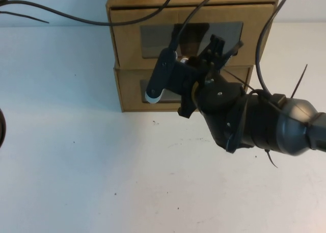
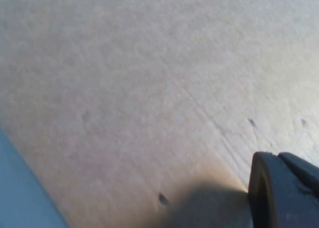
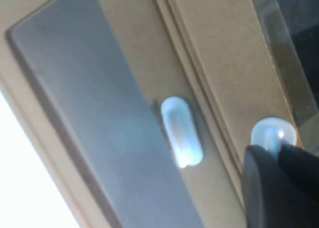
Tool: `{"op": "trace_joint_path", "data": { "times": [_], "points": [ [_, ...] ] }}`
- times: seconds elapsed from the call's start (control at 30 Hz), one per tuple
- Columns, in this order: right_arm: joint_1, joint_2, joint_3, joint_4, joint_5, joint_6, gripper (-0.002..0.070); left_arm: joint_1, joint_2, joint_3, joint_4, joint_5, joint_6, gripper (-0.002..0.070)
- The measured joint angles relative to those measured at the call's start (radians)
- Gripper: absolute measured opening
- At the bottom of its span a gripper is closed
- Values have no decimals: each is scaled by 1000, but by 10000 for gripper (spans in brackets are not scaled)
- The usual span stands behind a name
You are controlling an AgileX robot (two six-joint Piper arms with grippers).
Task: Open the shoe box
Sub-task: 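Pull the top drawer of the cardboard box fully open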
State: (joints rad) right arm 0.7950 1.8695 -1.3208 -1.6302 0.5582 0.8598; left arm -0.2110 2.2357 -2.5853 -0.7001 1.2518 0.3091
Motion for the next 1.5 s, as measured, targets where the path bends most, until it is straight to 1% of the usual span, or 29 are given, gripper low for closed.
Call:
{"op": "trace_joint_path", "data": {
  "times": [0.3,0.47,0.63,0.8,1.07,1.3,1.4,1.5],
  "points": [
    [87,-106,124,59,69,0,17,-1,0,0,-2,0,-7,-5],
    [169,-174,169,152,124,-7,15,-1,0,0,-4,0,-15,-5],
    [243,-216,175,283,195,-91,14,-1,0,0,-13,0,-15,-5],
    [289,-243,175,409,268,-188,14,-2,0,0,-13,0,-15,-5],
    [350,-302,175,544,334,-256,14,-2,0,0,-9,0,-15,-5],
    [360,-308,175,564,339,-263,14,-3,-9,-2,-4,-2,-15,-5],
    [360,-313,175,576,343,-265,14,-3,-19,-2,28,1,-15,-5],
    [360,-324,175,597,345,-267,14,-3,-19,-2,31,1,-15,-5]
  ]
}}
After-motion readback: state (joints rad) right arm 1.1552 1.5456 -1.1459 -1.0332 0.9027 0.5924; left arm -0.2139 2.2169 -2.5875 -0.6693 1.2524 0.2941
